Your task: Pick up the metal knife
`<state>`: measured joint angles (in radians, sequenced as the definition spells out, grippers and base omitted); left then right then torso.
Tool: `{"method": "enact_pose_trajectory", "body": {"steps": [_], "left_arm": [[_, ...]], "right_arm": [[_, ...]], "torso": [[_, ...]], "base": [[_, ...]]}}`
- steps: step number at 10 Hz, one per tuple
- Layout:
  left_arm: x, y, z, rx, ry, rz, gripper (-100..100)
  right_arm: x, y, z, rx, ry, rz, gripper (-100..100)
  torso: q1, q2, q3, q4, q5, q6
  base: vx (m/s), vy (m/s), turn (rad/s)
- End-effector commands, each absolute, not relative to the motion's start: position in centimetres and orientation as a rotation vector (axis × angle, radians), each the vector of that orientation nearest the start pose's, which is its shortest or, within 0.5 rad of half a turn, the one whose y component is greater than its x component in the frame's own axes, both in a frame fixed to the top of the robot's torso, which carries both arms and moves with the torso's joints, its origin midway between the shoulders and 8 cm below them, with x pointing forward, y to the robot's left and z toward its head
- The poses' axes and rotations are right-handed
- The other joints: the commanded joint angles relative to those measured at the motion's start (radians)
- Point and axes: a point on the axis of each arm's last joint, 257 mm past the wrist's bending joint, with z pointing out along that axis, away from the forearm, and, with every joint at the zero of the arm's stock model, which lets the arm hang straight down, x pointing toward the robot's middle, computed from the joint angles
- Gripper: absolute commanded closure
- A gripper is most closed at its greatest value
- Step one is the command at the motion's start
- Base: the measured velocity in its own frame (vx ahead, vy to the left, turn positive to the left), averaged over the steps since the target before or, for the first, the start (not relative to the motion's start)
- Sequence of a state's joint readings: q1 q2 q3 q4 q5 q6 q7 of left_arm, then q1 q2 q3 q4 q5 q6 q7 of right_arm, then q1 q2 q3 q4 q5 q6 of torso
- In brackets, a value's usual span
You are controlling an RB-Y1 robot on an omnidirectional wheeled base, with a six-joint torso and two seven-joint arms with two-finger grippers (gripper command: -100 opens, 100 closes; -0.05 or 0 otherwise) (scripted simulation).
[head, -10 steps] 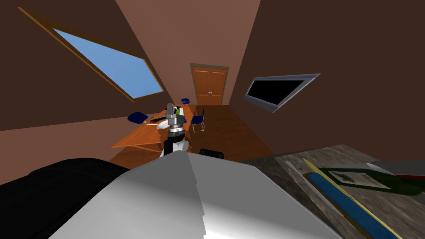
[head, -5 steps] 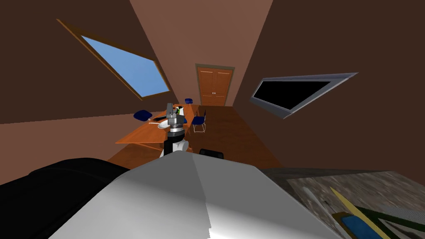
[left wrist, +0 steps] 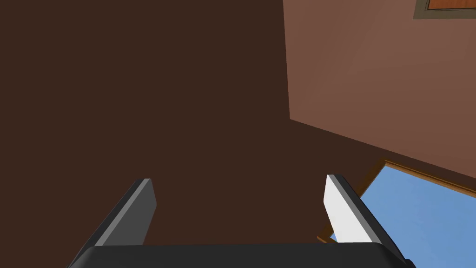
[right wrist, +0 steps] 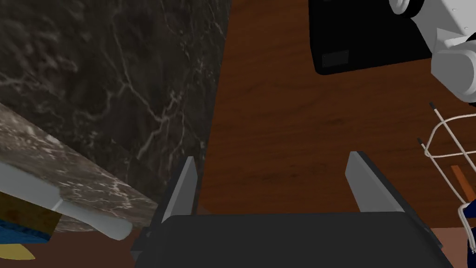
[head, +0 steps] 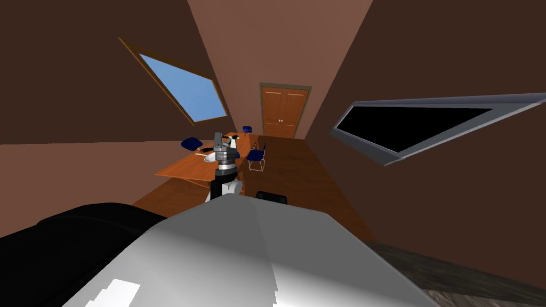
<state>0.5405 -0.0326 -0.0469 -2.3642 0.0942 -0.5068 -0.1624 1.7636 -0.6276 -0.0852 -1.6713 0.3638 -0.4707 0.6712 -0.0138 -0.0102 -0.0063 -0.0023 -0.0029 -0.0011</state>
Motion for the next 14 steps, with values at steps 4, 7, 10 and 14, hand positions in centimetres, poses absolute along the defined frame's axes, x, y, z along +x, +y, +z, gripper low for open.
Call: {"method": "enact_pose_trajectory", "body": {"steps": [4,7,10,14], "left_arm": [[32.3,28.1,5.0,-0.646,0.530,-1.251,0],[32.3,28.1,5.0,-0.646,0.530,-1.251,0],[32.3,28.1,5.0,-0.647,0.530,-1.251,0],[32.3,28.1,5.0,-0.647,0.530,-1.251,0]], "right_arm": [[-27.8,-45.4,-32.4,0.147,2.936,-0.225,-100],[-28.6,-46.1,-32.1,0.123,2.956,-0.245,-100],[-28.7,-46.4,-33.5,0.131,2.956,-0.250,-100],[-28.7,-46.4,-34.2,0.137,2.955,-0.250,100]], "torso": [[0.002,0.003,0.002,0.001,0.000,0.000],[0.004,0.004,0.003,0.002,0.001,-0.001],[0.014,0.009,0.006,0.003,0.003,0.000],[0.016,0.010,0.006,0.003,0.004,0.000]], "base": [[0.105,-0.221,0.199],[0.051,-0.148,0.107],[-0.003,-0.005,0.027],[-0.006,0.004,0.013]]}}
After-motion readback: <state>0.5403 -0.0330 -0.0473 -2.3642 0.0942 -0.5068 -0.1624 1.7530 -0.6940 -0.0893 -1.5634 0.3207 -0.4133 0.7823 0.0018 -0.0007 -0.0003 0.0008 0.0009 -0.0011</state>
